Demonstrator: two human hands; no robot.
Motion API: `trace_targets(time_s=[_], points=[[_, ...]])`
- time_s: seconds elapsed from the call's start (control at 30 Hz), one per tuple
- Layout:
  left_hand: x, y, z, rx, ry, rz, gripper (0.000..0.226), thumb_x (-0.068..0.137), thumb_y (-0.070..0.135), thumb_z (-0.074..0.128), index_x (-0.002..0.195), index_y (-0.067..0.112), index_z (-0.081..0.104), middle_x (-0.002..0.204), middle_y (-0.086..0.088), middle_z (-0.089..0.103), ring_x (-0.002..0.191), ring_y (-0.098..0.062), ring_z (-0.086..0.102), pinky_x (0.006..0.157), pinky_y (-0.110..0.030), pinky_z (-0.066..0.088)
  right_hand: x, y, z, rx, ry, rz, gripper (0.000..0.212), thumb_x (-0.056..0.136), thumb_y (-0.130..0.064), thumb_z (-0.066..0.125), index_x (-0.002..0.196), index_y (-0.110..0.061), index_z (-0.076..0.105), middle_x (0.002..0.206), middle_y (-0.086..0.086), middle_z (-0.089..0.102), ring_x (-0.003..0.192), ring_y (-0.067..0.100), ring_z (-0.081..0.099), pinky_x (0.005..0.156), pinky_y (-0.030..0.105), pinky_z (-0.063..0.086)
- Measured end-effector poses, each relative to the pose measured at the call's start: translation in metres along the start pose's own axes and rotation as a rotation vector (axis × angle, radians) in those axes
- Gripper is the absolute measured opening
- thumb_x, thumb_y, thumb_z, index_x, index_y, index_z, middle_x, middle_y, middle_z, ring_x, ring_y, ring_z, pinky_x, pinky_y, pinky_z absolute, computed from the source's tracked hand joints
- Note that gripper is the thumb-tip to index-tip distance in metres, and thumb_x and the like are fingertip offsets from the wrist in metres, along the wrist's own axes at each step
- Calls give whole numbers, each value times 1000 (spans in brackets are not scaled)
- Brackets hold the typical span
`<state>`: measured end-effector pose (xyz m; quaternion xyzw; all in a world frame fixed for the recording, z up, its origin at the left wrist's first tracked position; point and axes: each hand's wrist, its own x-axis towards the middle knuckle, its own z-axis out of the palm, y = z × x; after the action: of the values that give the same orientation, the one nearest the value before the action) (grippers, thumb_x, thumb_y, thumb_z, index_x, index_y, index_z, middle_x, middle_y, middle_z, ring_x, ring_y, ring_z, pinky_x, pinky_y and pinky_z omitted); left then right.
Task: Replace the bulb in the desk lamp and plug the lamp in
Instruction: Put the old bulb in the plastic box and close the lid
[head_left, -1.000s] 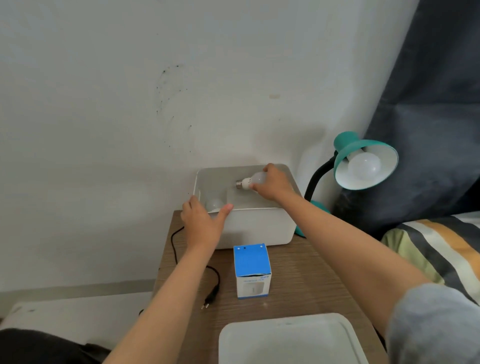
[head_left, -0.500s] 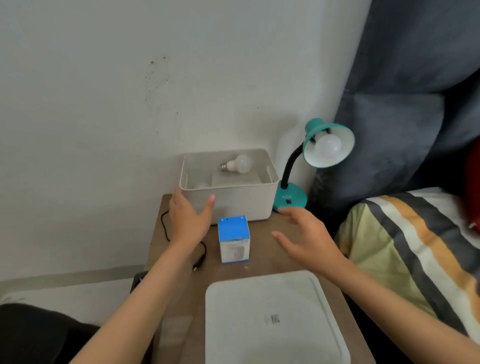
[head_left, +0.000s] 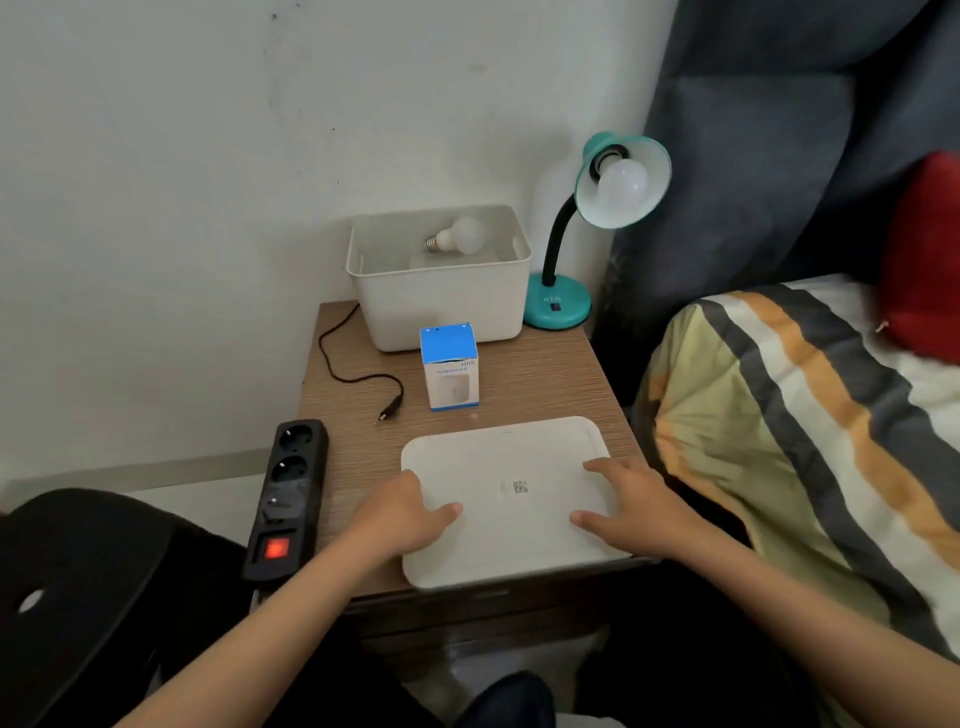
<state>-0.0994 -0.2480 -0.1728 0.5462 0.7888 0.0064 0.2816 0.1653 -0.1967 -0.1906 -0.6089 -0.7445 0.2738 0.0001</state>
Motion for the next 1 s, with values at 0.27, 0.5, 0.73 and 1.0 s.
trace_targets(time_s=[0.27, 0.5, 0.73, 1.0], points=[[-24, 10, -15, -223, 268, 26, 67, 75, 45, 72, 128, 13, 46, 123, -6, 42, 99, -15, 45, 87, -30, 42, -9, -12, -15, 234, 285, -34, 60, 72, -50, 73, 123, -26, 55, 122, 1, 39, 122, 24, 40, 103, 31, 34], [2, 16, -97, -467, 567, 178, 74, 68, 35, 81, 130, 8, 50, 130, -10, 54, 116, -26, 54, 101, -43, 45, 28, -67, -108, 307, 553, -187, 46, 74, -40, 74, 115, -22, 64, 130, 4, 44, 125, 25, 40, 99, 23, 25], [77, 24, -185, -445, 700, 147, 69, 72, 31, 79, 129, 2, 52, 131, -16, 57, 120, -29, 54, 100, -36, 41, 127, -135, -155, 279, 497, -234, 53, 82, -37, 67, 128, -14, 55, 136, 12, 39, 131, 28, 28, 108, 34, 24], [158, 18, -212, -386, 584, 123, 70, 74, 32, 77, 128, -3, 51, 131, -18, 57, 119, -31, 54, 97, -34, 42, 226, -154, -154, 196, 438, -183, 56, 78, -42, 66, 125, -11, 59, 131, 14, 53, 130, 29, 36, 103, 36, 27]])
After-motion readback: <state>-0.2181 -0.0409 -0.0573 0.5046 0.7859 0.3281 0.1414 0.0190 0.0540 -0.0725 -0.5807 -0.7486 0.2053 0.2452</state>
